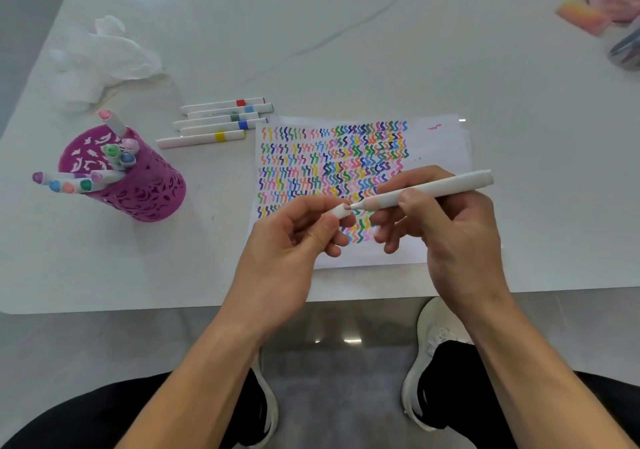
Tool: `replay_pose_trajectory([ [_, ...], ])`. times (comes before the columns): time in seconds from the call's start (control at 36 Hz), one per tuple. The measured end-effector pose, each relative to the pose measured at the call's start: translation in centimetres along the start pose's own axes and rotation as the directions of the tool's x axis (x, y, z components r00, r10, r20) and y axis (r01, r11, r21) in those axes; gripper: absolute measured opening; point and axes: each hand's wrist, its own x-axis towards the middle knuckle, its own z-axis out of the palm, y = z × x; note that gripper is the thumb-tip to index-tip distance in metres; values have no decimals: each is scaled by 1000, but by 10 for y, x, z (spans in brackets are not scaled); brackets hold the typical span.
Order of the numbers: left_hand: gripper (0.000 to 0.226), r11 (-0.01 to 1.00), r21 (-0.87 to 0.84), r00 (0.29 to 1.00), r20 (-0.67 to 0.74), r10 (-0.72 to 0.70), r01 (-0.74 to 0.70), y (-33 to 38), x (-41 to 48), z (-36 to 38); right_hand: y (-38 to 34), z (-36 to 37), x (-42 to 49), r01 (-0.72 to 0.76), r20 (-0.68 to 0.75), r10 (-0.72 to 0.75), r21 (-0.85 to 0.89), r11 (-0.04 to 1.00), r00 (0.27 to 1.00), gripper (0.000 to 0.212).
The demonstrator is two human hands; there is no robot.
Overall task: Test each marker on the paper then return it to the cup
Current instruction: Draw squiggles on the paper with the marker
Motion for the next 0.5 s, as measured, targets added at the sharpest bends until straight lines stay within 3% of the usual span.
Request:
replay_pose_trajectory([
  [0.31,18,999,-29,999,-32,31,-32,2,-4,-3,7,12,-1,-46,30,47,-28,999,998,20],
  [0.5,15,996,-50,994,-83,71,-75,6,-6,-2,10,16,-2,-92,55,87,89,992,995,21],
])
